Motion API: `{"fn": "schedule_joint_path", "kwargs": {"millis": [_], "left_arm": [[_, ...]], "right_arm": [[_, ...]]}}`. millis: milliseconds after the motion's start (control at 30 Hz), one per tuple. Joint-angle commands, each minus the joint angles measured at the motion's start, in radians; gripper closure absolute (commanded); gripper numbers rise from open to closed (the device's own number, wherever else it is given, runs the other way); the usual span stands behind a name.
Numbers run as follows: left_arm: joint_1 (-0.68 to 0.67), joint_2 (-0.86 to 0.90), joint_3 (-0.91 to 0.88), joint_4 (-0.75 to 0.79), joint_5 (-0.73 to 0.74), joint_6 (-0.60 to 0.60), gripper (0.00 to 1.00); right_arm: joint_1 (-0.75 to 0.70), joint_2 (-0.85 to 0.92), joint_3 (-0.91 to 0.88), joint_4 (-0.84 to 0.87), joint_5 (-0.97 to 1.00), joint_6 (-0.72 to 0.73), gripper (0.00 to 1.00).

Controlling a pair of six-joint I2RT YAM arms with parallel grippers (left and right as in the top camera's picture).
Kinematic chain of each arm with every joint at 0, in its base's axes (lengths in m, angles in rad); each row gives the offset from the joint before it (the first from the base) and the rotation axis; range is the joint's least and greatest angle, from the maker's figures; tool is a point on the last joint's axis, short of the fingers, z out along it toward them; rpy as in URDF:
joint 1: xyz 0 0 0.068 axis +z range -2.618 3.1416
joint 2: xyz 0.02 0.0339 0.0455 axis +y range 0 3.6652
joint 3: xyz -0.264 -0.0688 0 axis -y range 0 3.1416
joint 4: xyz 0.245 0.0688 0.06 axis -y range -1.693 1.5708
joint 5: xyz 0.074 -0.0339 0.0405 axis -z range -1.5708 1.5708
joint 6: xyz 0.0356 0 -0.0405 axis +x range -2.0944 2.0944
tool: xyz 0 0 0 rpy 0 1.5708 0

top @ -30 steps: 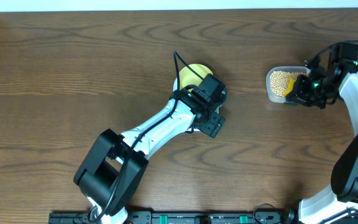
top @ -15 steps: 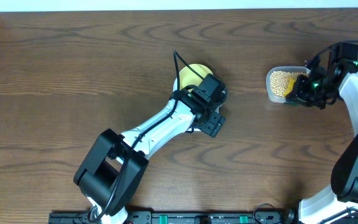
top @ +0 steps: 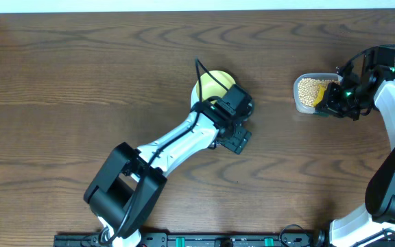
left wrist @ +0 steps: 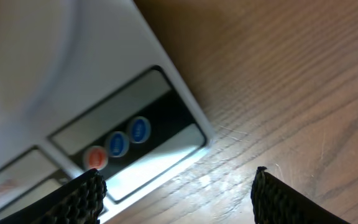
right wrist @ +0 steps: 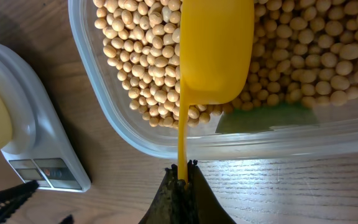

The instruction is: Scoop item into bowl and weigh 50g on scale

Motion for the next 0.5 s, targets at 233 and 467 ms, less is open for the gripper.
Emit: {"fn": "schedule_joint_path", "kwargs": {"millis": [233,467], "left_arm": [[-0.014,0.033,-0.007,0.004,-0.014,-0.009,0.22],[-0.014,0.034,-0.007,0.012,-0.059,-0.009,0.22]], "right_arm": [[-0.004,0.014,0.011,-0.006,-0.021,-0.018,0.99],[-0.004,0.014,0.011,-0.005,-0.021,-0.018,0.99]]}}
